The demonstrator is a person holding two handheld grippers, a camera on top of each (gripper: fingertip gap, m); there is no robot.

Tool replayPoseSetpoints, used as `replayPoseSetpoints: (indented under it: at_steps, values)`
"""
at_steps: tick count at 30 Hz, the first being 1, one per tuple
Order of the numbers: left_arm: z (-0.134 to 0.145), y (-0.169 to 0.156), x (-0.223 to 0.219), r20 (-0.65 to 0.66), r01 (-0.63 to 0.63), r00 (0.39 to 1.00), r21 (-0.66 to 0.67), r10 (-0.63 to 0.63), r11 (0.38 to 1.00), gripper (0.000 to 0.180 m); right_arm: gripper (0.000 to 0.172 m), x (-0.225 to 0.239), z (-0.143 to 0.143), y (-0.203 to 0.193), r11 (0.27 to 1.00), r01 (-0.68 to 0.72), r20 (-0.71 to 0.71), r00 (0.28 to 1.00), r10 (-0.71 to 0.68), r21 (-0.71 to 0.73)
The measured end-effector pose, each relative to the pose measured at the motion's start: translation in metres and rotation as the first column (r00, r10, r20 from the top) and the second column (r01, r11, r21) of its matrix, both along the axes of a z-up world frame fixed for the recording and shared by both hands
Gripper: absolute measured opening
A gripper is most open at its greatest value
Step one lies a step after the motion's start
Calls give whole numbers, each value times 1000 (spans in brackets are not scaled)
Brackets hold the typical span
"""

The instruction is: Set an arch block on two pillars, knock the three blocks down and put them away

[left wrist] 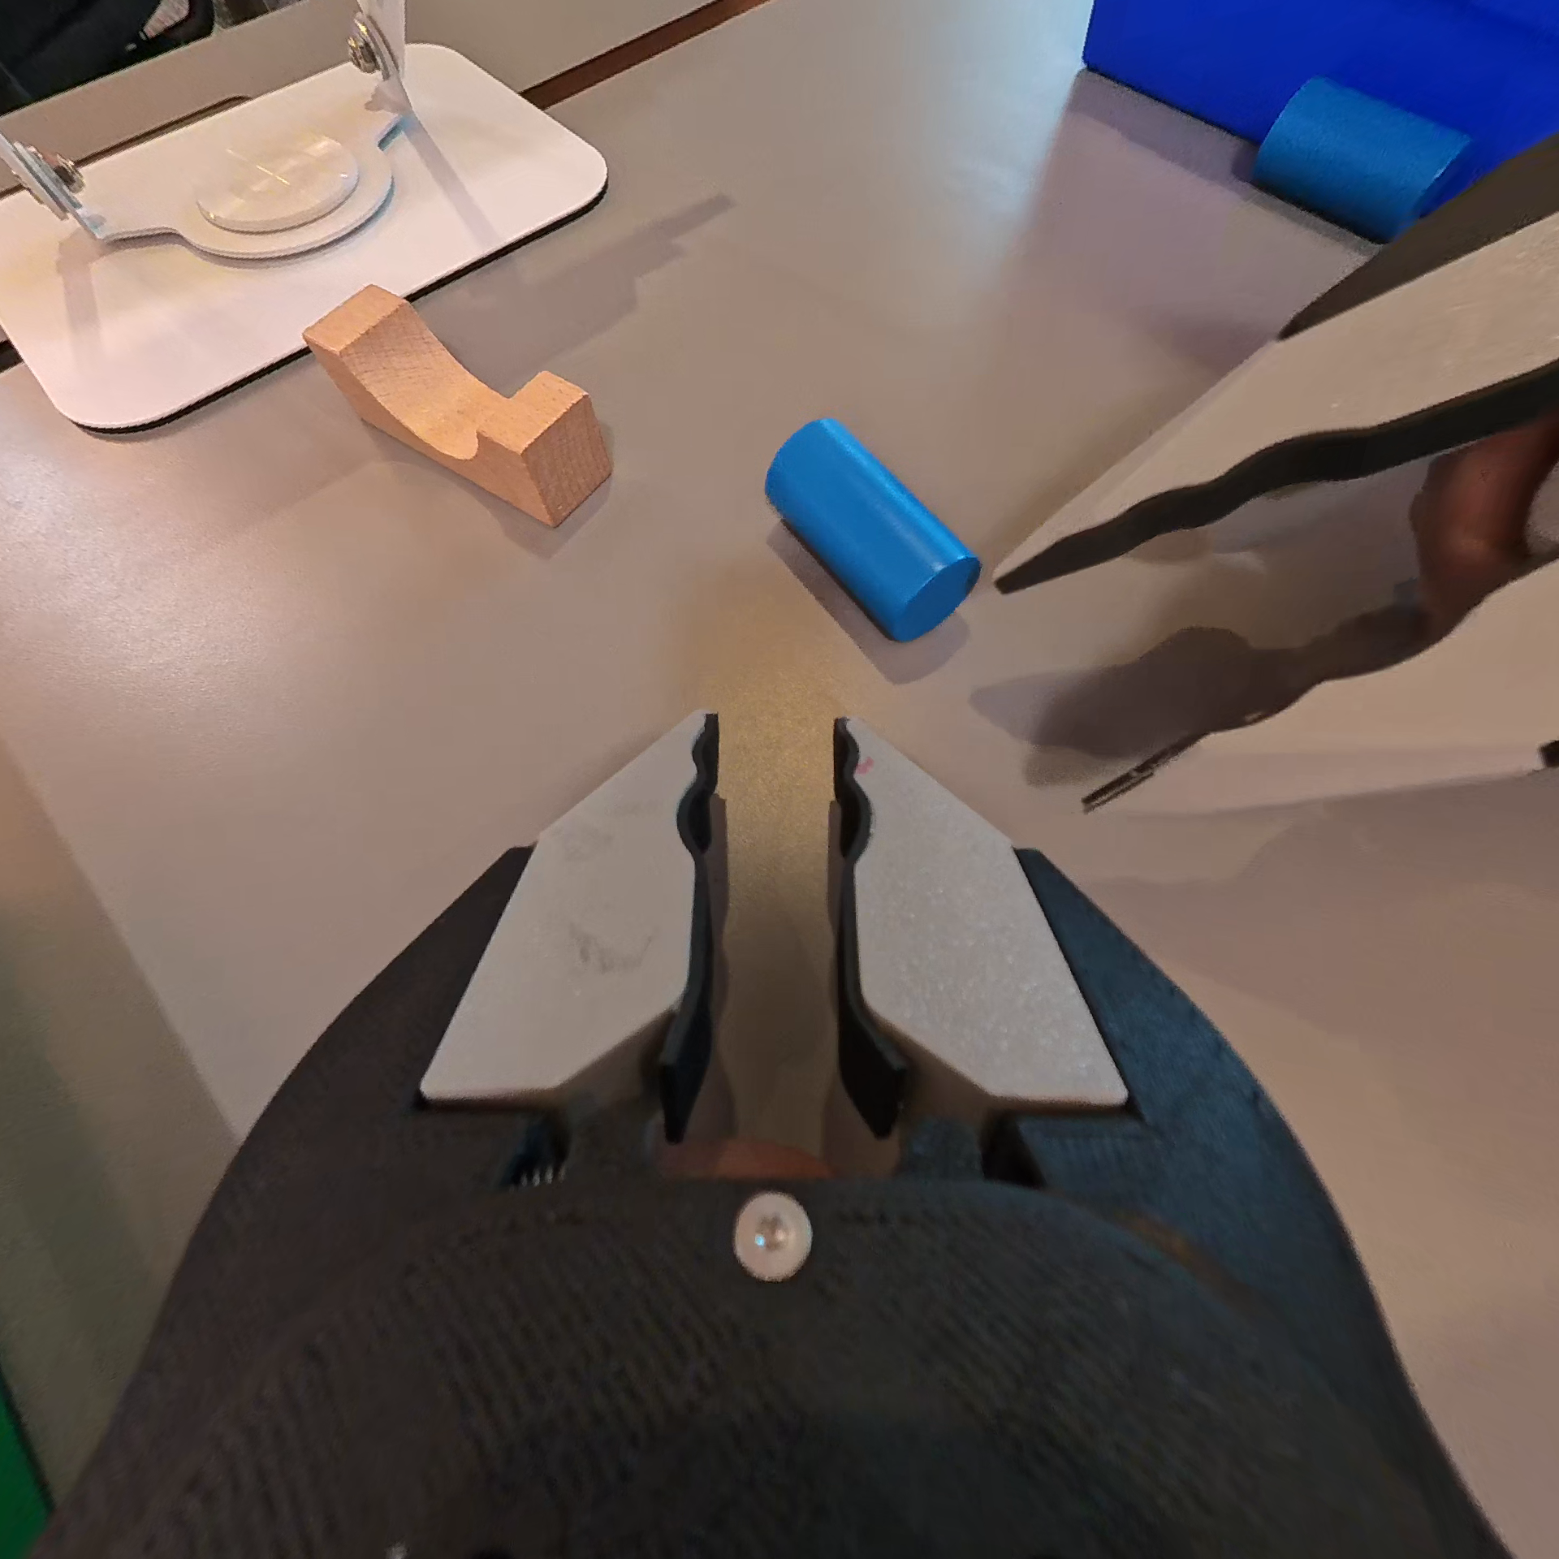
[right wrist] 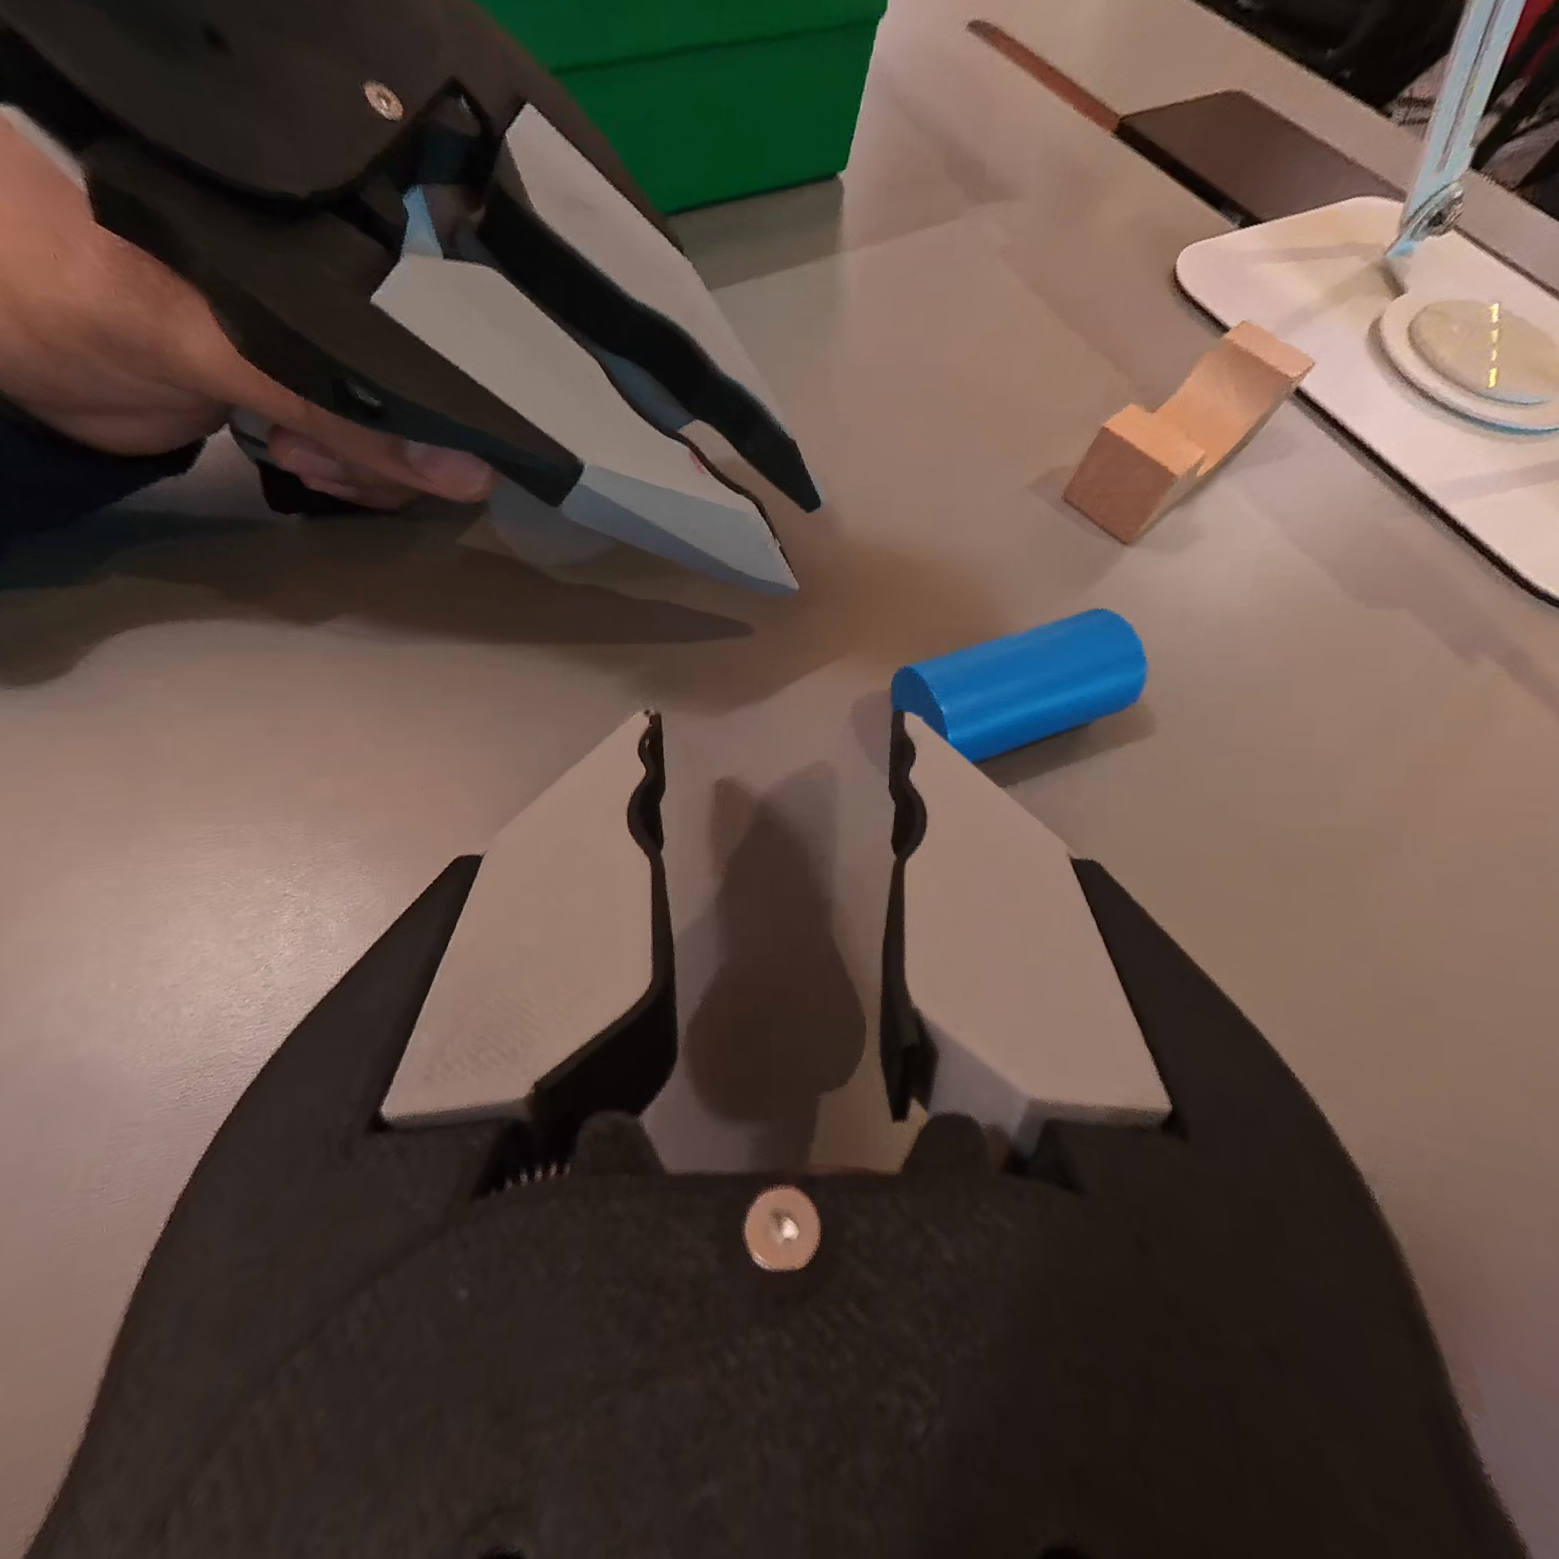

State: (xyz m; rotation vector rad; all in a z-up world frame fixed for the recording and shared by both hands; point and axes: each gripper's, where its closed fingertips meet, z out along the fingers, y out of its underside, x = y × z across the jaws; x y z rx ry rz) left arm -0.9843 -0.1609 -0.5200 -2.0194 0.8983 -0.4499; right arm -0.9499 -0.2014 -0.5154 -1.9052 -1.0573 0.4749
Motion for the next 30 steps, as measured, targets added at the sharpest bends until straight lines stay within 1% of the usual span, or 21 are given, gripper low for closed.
replayPoseSetpoints:
  at_steps: [5,7,17,21,24,26,28,29,30]
  values:
    - [0,0,0,0,-1,1000,1,1,1000,25,51,9,-20,4,991,59,73,996,-51,-118]
    - [0,0,0,-1,0,1000,1,0,1000,25,52,12,-23,5,986,74,76,995,-63,-150]
    - [-1,-2,4,-10,17,1000,-1,-17,1000,23,56,17,-11,13,983,115,-14,993,-118,-142]
    - [-4,-10,24,-21,59,998,-15,-59,998,18,55,18,7,16,989,113,-95,988,-122,-95]
    - [-9,-16,42,-69,97,993,-13,-98,995,15,53,29,20,23,986,160,-135,977,-164,-44]
    - [-10,-19,55,-85,121,989,3,-120,993,8,53,38,21,28,979,194,-147,969,-200,-58]
    - [0,-26,73,-52,171,984,58,-169,984,3,54,48,19,34,968,236,-145,958,-246,-85]
    - [10,-32,82,-8,205,979,108,-205,973,0,53,53,18,37,963,255,-146,953,-266,-90]
    - [21,-37,89,39,223,972,156,-232,962,0,49,58,19,39,957,274,-155,946,-286,-92]
